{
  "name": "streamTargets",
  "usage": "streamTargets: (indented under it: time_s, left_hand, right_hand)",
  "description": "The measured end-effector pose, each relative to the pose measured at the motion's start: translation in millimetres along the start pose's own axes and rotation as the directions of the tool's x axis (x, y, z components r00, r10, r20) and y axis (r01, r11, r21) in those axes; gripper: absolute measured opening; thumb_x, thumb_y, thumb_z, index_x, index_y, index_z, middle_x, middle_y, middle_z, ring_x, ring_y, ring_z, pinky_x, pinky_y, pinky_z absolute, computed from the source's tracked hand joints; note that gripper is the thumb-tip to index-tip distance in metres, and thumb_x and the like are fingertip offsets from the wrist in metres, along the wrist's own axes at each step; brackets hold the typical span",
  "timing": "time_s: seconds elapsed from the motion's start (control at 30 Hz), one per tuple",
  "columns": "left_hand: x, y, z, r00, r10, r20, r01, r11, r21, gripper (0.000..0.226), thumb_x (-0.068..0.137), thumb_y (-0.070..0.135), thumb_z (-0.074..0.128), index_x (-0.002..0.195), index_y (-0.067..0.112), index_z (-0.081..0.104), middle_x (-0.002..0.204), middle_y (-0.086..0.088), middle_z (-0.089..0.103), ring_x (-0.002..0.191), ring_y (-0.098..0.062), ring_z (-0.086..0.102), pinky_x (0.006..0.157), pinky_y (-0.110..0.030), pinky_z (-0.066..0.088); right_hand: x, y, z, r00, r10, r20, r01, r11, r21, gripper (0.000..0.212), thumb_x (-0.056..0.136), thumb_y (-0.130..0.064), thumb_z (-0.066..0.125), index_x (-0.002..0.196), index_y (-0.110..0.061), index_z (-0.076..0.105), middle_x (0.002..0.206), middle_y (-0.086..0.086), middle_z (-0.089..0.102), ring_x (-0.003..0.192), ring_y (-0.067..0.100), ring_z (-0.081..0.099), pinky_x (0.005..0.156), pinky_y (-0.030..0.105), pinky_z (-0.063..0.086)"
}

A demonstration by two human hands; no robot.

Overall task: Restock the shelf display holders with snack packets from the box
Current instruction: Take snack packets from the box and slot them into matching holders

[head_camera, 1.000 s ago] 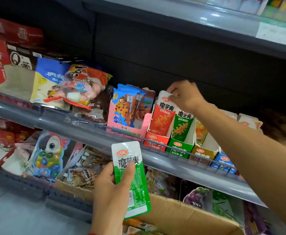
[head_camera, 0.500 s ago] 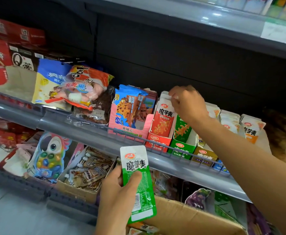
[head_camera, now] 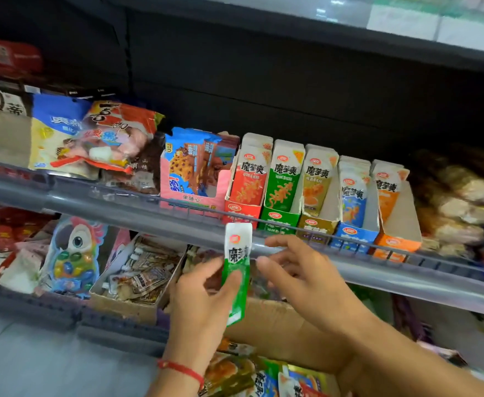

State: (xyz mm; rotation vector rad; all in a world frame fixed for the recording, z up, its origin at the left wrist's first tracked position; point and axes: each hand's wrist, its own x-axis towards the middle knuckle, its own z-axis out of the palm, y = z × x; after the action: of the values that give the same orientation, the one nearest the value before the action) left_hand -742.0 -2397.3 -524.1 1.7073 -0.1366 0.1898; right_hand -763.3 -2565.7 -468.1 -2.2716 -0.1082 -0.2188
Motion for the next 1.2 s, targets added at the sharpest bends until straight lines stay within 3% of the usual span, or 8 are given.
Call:
streamTargets:
  time_s: [0.13,0.23,0.4,0.5,0.67,0.87,1.03,1.2]
  left_hand:
    - [-13.1,0.0,15.2,0.926,0.342,0.162,-0.379,0.84,0.388,0.04,0.084,0.027,0.079,0.124,0.029,0.072,0.105,0.021,0.064,0.089,0.002,0.063,0.078,-0.02,0.058]
    - [-14.9,4.0,16.2,0.875,0.416,0.247,-0.484,0.765,0.425,0.045,0.091,0.047,0.062,0.133,0.031,0.065,0.115,0.019,0.058,0.102,-0.003,0.057,0.086,-0.02,0.052]
    - [-9.9,2.8,9.2,0.947,0.32,0.023,-0.308,0.887,0.345,0.036,0.092,0.034,0.066,0.128,0.036,0.063,0.12,0.026,0.054,0.116,0.004,0.051,0.097,-0.017,0.042]
    - [-5.6,5.9,6.1,0.979,0.205,-0.02,-0.19,0.937,0.293,0.039,0.09,0.025,0.07,0.123,0.043,0.06,0.113,0.028,0.053,0.1,0.005,0.055,0.084,-0.019,0.048]
    - [-1.8,4.6,4.1,0.988,0.15,-0.027,-0.137,0.953,0.27,0.041,0.089,0.024,0.069,0.12,0.046,0.056,0.106,0.026,0.057,0.085,0.004,0.056,0.074,-0.017,0.048]
    - [5.7,-1.4,2.0,0.988,0.151,-0.044,-0.135,0.958,0.254,0.041,0.088,0.021,0.069,0.118,0.046,0.057,0.109,0.025,0.061,0.093,0.004,0.058,0.079,-0.032,0.056]
    - [8.8,-4.8,1.1,0.988,0.152,-0.02,-0.141,0.954,0.265,0.045,0.087,0.019,0.067,0.116,0.05,0.053,0.107,0.027,0.06,0.095,0.001,0.059,0.083,-0.035,0.056]
    - [9.4,-9.2,-0.6,0.993,0.104,0.052,-0.116,0.934,0.338,0.04,0.09,0.02,0.066,0.119,0.046,0.056,0.112,0.027,0.056,0.092,0.003,0.059,0.086,-0.029,0.057]
  right_hand:
    - [4.7,-5.2,-9.6,0.96,0.273,0.068,-0.279,0.891,0.357,0.038,0.092,-0.044,0.071,0.116,-0.016,0.064,0.086,0.006,0.078,0.078,0.027,0.077,0.081,0.052,0.062]
    - [15.4,-1.6,-34.1,0.985,0.165,-0.039,-0.166,0.986,-0.004,0.015,0.098,-0.031,0.067,0.096,-0.018,0.073,0.086,0.006,0.078,0.075,0.027,0.074,0.075,0.054,0.06]
    - [60.2,-31.3,-103.6,0.926,-0.151,-0.346,0.049,0.957,-0.286,0.028,0.099,-0.039,0.065,0.088,-0.015,0.074,0.079,0.005,0.073,0.062,0.007,0.064,0.057,0.027,0.05]
    - [103.8,-36.3,-125.7,0.865,-0.281,-0.415,0.088,0.901,-0.425,0.022,0.097,-0.036,0.066,0.092,-0.017,0.075,0.08,-0.001,0.073,0.074,0.015,0.068,0.073,0.039,0.055]
    - [167.2,-20.3,-127.5,0.928,-0.223,-0.298,0.016,0.823,-0.567,0.01,0.096,-0.03,0.068,0.102,-0.024,0.074,0.096,0.004,0.072,0.099,0.029,0.066,0.083,0.042,0.056]
    - [190.5,-1.2,-91.2,0.978,-0.15,-0.148,-0.01,0.671,-0.741,0.039,0.095,-0.042,0.069,0.131,-0.029,0.064,0.127,0.009,0.067,0.116,0.033,0.062,0.094,0.051,0.054]
    - [201.2,8.2,-82.7,0.942,-0.312,-0.126,0.015,0.413,-0.91,0.038,0.098,-0.033,0.066,0.133,-0.02,0.061,0.124,0.009,0.068,0.117,0.032,0.06,0.087,0.045,0.053]
    - [188.4,10.9,-81.0,0.88,-0.445,-0.166,0.048,0.431,-0.901,0.041,0.093,-0.032,0.072,0.129,-0.015,0.062,0.118,0.01,0.066,0.113,0.033,0.059,0.082,0.045,0.051]
